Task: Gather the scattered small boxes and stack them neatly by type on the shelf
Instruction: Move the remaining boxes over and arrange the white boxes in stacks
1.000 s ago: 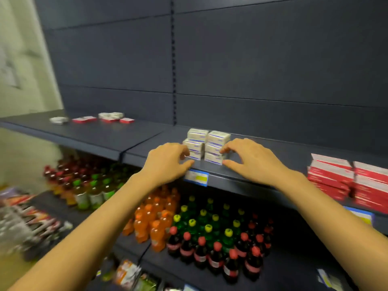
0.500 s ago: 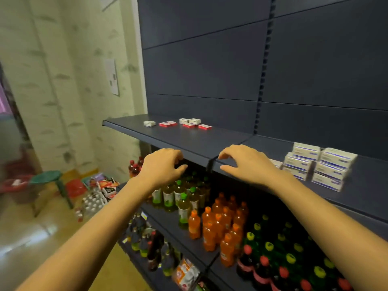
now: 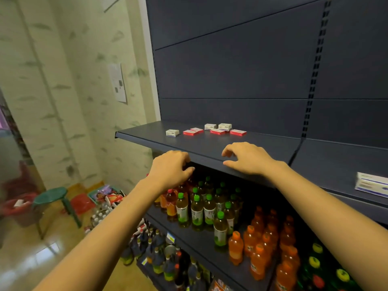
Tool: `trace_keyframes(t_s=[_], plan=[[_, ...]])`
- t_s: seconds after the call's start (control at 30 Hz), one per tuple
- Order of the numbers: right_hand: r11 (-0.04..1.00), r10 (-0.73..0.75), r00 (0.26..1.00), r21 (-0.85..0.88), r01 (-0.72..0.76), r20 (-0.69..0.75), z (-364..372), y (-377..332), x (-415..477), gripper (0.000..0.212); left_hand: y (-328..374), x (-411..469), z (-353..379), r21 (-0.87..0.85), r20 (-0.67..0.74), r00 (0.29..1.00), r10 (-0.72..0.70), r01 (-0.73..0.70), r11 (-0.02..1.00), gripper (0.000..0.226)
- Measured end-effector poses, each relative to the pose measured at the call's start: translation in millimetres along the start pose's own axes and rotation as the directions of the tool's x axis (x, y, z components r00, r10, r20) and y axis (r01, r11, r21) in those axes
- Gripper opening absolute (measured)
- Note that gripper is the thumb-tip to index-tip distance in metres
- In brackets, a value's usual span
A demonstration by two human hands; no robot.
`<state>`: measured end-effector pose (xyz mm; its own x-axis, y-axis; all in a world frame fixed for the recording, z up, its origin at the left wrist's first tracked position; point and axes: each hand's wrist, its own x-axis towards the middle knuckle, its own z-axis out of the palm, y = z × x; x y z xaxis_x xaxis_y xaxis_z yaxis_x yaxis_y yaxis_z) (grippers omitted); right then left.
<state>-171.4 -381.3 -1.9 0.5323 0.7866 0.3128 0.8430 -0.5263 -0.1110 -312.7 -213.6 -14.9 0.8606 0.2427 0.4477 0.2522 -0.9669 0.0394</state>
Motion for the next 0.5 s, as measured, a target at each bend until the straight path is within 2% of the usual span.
trace_keyframes(t_s=[0.17, 0.5], plan=[[1.000, 0.015, 0.999, 0.000, -0.015, 0.031, 16.7, 5.8, 58.6, 0.032, -34.0, 39.7, 20.7, -0.098, 0.002, 1.000, -0.010, 0.011, 0.995, 0.034], [0.998, 0.041, 0.999, -0.041, -0.040, 0.027, 43.6, 36.4, 191.4, 0.032, -100.5, 154.2, 59.8, -0.115, 0.023, 1.000, -0.011, 0.013, 0.993, 0.034]])
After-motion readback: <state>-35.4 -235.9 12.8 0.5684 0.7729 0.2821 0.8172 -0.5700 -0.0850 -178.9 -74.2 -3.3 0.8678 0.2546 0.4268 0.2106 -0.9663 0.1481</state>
